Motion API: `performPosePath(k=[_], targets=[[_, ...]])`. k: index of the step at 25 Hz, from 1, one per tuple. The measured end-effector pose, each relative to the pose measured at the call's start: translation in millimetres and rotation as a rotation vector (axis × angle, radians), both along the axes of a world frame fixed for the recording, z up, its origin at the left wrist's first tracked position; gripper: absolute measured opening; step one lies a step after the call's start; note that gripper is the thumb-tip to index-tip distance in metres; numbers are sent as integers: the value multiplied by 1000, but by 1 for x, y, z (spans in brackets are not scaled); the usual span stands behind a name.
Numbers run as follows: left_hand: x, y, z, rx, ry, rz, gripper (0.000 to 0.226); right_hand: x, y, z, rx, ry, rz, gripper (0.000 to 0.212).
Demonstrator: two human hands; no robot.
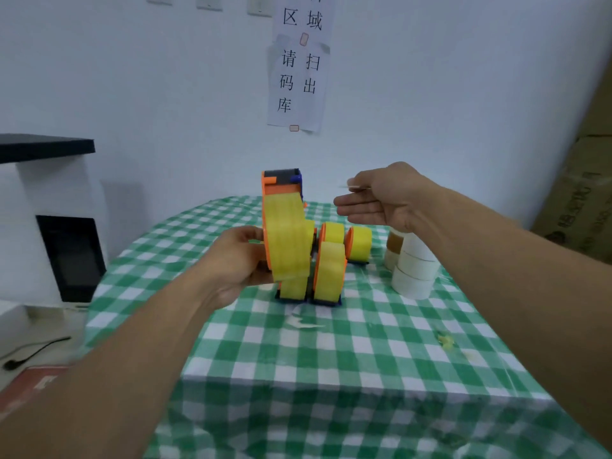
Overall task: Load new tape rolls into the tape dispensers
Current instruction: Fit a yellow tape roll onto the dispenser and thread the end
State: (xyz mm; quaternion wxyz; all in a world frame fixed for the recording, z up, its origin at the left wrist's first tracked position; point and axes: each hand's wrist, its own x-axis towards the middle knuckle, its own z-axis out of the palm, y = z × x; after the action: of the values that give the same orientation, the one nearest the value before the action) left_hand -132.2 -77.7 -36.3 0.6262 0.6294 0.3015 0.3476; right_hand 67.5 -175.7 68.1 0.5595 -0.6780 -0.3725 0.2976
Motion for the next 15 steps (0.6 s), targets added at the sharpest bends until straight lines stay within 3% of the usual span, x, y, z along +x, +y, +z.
performPosePath(k=[8, 15], targets=[[-30, 42, -30, -267, -13, 118, 16, -20, 28, -7, -21, -52, 38, 12], [-29, 58, -47, -391, 79, 106, 27, -18, 46, -11, -45, -53, 30, 14]])
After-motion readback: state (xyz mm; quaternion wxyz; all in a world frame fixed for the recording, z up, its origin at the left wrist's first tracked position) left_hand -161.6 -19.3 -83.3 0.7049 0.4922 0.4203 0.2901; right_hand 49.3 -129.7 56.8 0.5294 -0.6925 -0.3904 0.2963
